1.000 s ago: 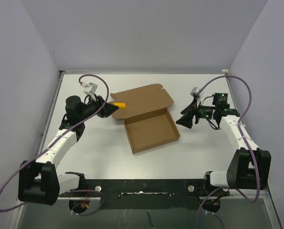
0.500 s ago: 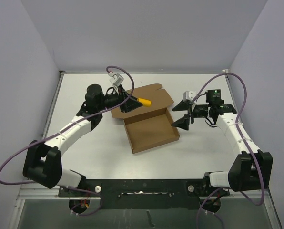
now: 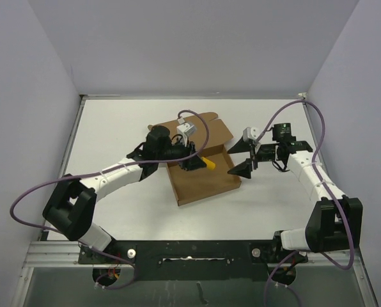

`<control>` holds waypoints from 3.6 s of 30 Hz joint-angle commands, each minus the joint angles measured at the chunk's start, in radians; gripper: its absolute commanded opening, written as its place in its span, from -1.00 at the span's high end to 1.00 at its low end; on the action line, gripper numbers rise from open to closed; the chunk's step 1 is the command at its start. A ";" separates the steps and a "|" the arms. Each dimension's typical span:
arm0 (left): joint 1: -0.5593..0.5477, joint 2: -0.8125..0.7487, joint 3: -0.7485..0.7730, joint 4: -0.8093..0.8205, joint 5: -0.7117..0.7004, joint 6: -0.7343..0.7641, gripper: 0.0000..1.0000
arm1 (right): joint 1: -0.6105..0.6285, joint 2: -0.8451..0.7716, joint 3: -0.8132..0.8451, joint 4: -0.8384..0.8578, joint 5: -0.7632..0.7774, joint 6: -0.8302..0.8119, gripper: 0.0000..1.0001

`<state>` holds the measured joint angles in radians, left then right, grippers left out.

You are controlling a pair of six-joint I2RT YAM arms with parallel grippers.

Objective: Fold the paper box

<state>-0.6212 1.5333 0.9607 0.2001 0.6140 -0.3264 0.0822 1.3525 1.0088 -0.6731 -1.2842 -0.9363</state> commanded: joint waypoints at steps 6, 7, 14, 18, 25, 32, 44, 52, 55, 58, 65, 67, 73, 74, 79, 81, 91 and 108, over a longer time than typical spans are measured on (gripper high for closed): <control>-0.025 0.003 0.037 0.055 -0.059 -0.091 1.00 | 0.109 0.024 -0.047 0.232 0.088 0.190 -0.55; -0.025 0.008 0.040 0.060 -0.055 -0.108 1.00 | 0.121 0.026 -0.052 0.252 0.102 0.207 -0.55; -0.024 0.025 0.032 0.111 -0.035 -0.185 1.00 | 0.160 0.023 -0.108 0.427 0.214 0.354 -0.53; -0.025 0.033 0.033 0.119 -0.033 -0.236 1.00 | 0.202 0.028 -0.136 0.503 0.239 0.403 -0.46; -0.025 0.077 0.059 0.092 -0.012 -0.285 1.00 | 0.221 0.023 -0.161 0.570 0.231 0.442 -0.31; -0.026 0.091 0.061 0.103 0.005 -0.301 1.00 | 0.229 0.029 -0.173 0.581 0.220 0.436 -0.03; -0.025 0.104 0.065 0.119 0.026 -0.314 1.00 | 0.229 0.039 -0.162 0.562 0.219 0.419 0.67; -0.025 0.105 0.065 0.136 0.066 -0.302 0.34 | 0.213 0.044 -0.149 0.551 0.214 0.442 1.00; -0.020 0.077 0.059 0.126 0.044 -0.272 -0.02 | 0.194 0.051 -0.145 0.551 0.215 0.465 1.00; 0.002 0.038 0.040 0.119 -0.010 -0.246 -0.36 | 0.181 0.060 -0.139 0.533 0.230 0.463 1.00; 0.107 -0.034 0.010 0.082 -0.128 -0.215 -0.96 | 0.208 0.152 -0.084 0.413 0.400 0.388 0.92; 0.129 -0.061 0.004 0.038 -0.199 -0.163 -0.96 | 0.220 0.186 -0.059 0.386 0.445 0.378 0.83; 0.180 -0.176 -0.070 0.046 -0.387 -0.025 -0.96 | 0.258 0.230 -0.040 0.352 0.499 0.350 0.27; 0.198 -0.184 -0.079 0.054 -0.392 -0.022 -0.96 | 0.259 0.234 -0.037 0.349 0.502 0.349 0.19; 0.320 -0.166 -0.080 0.057 -0.350 -0.115 -0.78 | 0.262 0.232 -0.033 0.342 0.499 0.354 -0.09; 0.378 -0.144 -0.072 0.057 -0.323 -0.158 -0.60 | 0.260 0.223 -0.034 0.341 0.496 0.357 -0.20; 0.514 -0.018 -0.045 -0.012 -0.339 -0.318 0.02 | 0.155 0.167 -0.039 0.325 0.359 0.387 -0.28; 0.518 0.339 0.188 -0.290 -0.267 -0.514 0.10 | 0.125 0.155 -0.042 0.320 0.330 0.392 -0.29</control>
<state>-0.1085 1.8194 1.1046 -0.1402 0.2558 -0.8062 0.2100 1.5444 0.9318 -0.3611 -0.9134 -0.5446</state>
